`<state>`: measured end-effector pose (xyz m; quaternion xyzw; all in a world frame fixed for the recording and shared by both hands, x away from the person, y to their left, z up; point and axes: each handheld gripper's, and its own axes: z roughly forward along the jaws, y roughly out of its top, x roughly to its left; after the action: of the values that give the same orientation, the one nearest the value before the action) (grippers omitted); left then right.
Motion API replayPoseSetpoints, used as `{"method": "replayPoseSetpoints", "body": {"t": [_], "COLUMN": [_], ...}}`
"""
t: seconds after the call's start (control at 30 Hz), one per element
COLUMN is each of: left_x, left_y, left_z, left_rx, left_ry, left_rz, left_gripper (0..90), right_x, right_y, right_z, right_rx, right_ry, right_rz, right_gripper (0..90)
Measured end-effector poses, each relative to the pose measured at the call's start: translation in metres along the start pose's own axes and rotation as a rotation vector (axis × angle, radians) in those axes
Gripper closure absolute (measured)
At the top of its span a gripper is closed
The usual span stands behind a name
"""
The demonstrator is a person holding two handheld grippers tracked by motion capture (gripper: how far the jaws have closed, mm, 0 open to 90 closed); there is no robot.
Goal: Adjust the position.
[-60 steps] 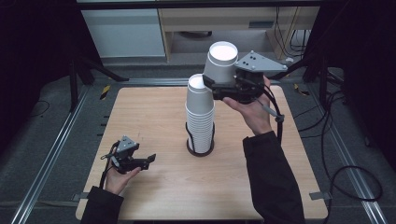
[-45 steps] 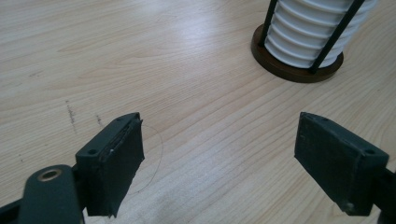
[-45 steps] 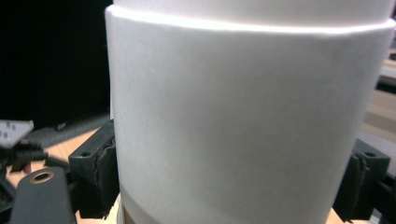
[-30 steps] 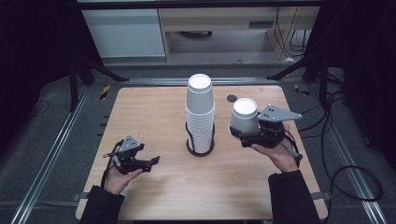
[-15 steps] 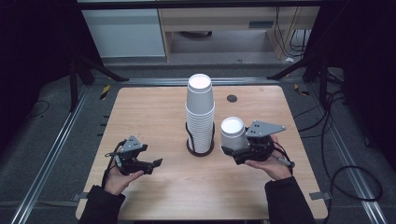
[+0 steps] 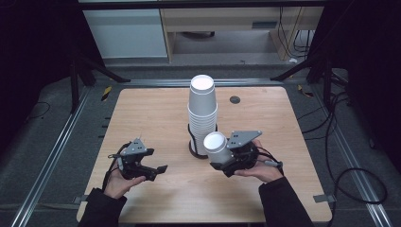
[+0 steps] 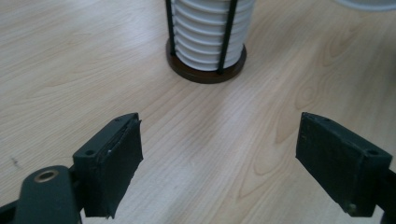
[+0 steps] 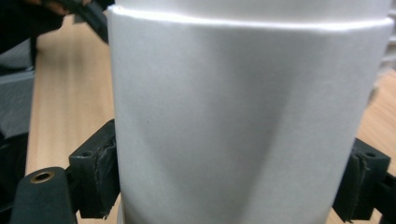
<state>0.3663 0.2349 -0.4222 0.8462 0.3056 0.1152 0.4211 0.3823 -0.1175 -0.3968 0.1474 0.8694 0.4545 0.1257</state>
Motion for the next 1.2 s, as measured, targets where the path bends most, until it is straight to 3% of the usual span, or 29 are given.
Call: {"method": "replayPoseSetpoints", "body": {"t": [0.23, 0.63, 1.2], "left_x": [-0.007, -0.017, -0.025], "left_y": [0.005, 0.009, 0.013], "left_z": [-0.001, 0.0, 0.007], "left_rx": [0.011, 0.018, 0.016], "left_ry": [-0.051, -0.113, -0.198], "left_rz": [0.027, 0.072, 0.143], "left_gripper": [12.4, 12.0, 11.2], "right_x": [0.007, 0.02, 0.028], "right_y": [0.007, 0.012, 0.014], "right_z": [0.023, 0.059, 0.087], "right_rx": [0.067, 0.123, 0.206], "right_ry": [0.067, 0.158, 0.213], "right_rz": [-0.058, -0.113, -0.178], "right_gripper": [14.5, 14.6, 14.8]}}
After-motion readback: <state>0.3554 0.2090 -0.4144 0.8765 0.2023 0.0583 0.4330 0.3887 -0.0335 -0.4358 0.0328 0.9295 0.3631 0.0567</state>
